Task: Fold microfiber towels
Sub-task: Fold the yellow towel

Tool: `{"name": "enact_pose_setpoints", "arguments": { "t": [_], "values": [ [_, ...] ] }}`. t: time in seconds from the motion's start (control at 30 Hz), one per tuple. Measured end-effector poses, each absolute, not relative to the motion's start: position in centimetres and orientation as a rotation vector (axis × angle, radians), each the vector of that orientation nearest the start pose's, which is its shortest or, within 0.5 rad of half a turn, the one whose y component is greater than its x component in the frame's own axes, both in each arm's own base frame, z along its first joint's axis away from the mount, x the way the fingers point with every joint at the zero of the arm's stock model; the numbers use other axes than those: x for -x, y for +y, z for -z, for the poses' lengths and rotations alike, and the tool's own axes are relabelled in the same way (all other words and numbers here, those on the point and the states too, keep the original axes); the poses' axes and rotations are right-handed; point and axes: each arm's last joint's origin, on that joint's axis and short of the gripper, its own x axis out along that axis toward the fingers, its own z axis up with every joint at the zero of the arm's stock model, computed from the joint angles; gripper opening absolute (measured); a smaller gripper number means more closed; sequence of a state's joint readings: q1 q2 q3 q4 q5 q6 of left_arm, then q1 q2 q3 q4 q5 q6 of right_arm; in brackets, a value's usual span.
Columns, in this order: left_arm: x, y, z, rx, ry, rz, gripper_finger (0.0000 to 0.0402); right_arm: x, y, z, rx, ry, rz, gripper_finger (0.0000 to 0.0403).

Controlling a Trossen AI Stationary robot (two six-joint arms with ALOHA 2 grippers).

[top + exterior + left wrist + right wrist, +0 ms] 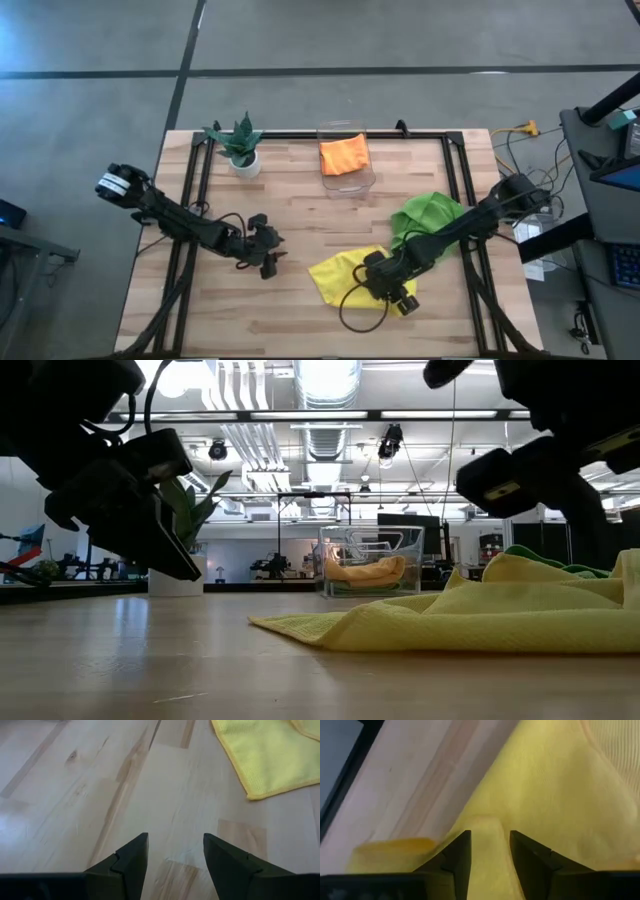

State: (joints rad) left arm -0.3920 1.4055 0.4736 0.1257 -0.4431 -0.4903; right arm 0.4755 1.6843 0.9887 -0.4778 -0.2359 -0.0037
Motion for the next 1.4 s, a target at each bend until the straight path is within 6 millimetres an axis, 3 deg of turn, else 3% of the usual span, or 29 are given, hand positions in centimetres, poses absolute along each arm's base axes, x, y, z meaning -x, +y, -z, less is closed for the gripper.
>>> {"name": "enact_pose_setpoints", "arguments": {
  "t": [0.33,0.83,1.17,1.4],
  "values": [
    [-22.3,-7.9,-13.5,0.142,0.699,-0.224,0.0175,-29.4,15.9,-14.4,0.207,1.252,-0.655,0.0127],
    [-22.3,-7.9,-13.6,0.143,0.698,-0.224,0.0175,-29.2,15.9,-13.9,0.212,1.285,-0.651,0.0134],
    [-22.3,-7.9,-13.6,0.142,0.698,-0.224,0.0175,-28.7,15.7,-13.9,0.269,1.315,-0.597,0.0094],
    [-22.3,-7.9,-13.6,0.144,0.695,-0.223,0.0175,-29.1,15.7,-15.7,0.285,1.333,-0.532,0.0046]
  ]
}}
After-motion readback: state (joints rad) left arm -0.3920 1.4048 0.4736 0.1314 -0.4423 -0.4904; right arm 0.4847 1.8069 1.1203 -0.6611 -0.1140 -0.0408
